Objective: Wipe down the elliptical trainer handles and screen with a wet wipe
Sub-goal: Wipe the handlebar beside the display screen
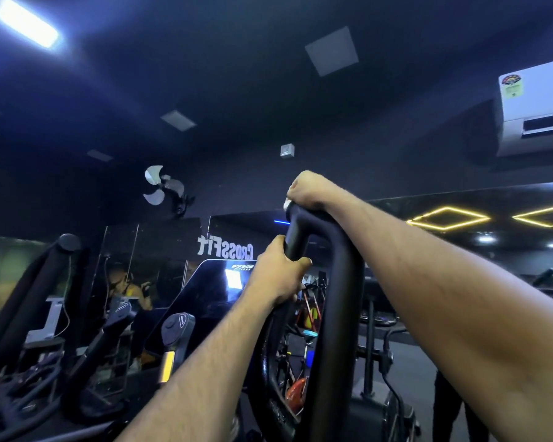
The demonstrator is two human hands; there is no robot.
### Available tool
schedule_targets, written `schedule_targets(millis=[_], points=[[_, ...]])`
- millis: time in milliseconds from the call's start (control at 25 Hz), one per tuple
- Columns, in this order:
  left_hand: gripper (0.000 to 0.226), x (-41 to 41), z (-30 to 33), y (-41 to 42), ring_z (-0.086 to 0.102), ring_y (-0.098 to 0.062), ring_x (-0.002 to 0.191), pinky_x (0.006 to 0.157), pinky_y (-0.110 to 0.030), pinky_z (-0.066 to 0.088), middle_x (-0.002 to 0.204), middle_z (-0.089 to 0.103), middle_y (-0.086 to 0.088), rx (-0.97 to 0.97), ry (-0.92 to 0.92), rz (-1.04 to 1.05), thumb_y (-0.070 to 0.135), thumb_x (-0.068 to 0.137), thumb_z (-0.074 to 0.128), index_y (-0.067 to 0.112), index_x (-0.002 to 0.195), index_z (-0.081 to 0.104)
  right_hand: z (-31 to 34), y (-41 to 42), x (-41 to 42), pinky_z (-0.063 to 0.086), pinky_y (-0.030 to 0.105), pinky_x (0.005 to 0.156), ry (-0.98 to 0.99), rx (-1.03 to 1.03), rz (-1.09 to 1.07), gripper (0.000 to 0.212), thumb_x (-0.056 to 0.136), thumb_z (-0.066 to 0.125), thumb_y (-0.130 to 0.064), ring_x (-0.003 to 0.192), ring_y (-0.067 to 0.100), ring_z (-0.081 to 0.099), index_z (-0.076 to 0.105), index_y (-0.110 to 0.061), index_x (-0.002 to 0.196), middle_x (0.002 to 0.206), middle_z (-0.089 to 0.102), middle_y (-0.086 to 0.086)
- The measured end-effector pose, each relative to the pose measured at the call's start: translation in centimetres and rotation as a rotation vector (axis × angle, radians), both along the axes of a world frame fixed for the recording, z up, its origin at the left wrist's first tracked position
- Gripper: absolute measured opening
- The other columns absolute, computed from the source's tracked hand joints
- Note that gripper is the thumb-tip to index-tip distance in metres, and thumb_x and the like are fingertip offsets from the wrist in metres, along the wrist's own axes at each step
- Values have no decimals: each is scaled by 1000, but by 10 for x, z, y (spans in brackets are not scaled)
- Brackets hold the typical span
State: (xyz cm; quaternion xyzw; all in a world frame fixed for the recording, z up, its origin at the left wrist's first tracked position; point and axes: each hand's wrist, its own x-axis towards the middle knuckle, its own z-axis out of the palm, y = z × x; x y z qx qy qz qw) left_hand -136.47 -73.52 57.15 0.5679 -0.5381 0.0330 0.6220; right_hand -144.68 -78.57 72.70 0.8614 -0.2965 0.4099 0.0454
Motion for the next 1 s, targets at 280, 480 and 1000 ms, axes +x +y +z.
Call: schedule_targets(millis=[280, 480, 1000], points=[[18, 2, 0, 0, 63, -25, 57, 57, -46, 61, 88, 70, -15, -15, -23, 8, 24, 92, 65, 20, 103, 52, 0, 2, -8, 55, 32, 75, 232, 310, 173, 28, 89, 59, -38, 67, 19, 66, 77, -21, 77, 84, 76, 0], [17, 1, -1, 2, 66, -22, 57, 63, -48, 64, 89, 70, -12, -2, -46, 32, 27, 92, 66, 24, 101, 52, -3, -2, -4, 49, 26, 63, 118, 25, 85, 21, 81, 70, -35, 65, 13, 60, 78, -20, 69, 67, 71, -5], [16, -1, -1, 2, 58, -20, 48, 49, -32, 50, 74, 64, -6, -25, -9, 1, 21, 95, 66, 21, 100, 51, -59, 12, -60, 39, 23, 108, -104, -108, 219, 32, 101, 51, -21, 129, 16, 56, 72, -22, 126, 136, 66, -3]])
